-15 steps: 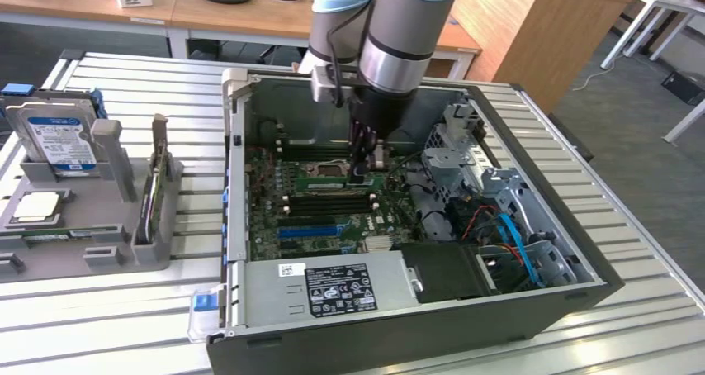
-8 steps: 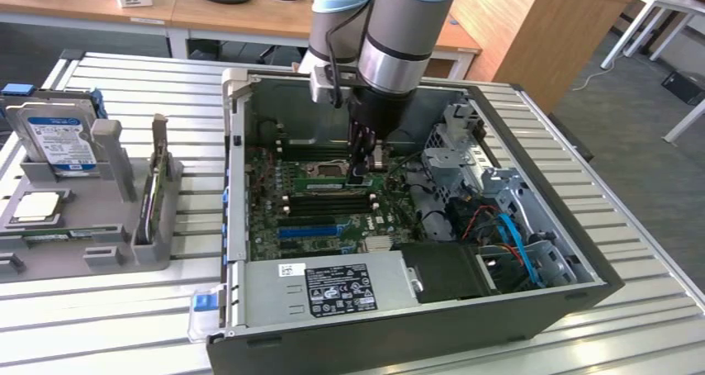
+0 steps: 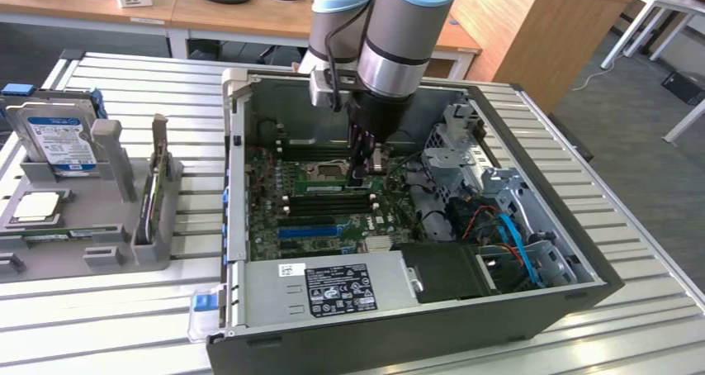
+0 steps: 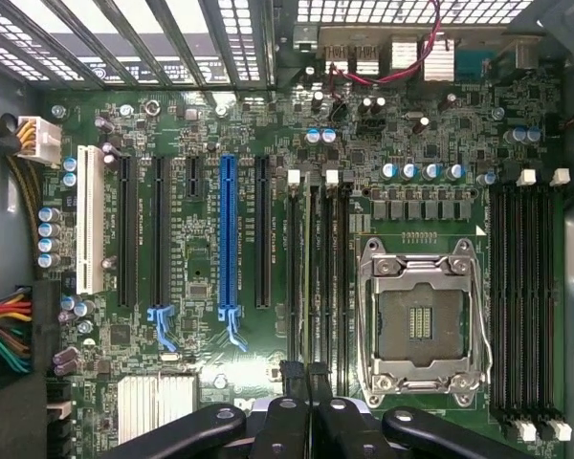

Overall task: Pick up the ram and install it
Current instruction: 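Insert the ram into the slot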

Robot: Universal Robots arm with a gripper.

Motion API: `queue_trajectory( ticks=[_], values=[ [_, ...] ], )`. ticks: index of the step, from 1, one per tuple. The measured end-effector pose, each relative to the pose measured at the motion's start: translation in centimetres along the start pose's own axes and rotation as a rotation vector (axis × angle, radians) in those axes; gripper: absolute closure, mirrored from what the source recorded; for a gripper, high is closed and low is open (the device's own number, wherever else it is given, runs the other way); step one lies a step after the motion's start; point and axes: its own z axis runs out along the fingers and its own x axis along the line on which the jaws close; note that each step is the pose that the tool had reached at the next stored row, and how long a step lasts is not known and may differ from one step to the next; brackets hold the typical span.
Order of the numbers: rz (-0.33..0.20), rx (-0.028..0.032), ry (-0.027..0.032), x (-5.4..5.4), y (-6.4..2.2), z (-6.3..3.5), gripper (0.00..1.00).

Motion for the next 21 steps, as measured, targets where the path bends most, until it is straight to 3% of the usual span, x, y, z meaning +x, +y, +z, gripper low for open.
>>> queue_trajectory(
  ticks=[21],
  values=[
    [0.0, 0.0003, -0.0002, 0.2, -0.03, 1.03, 0.88]
  ],
)
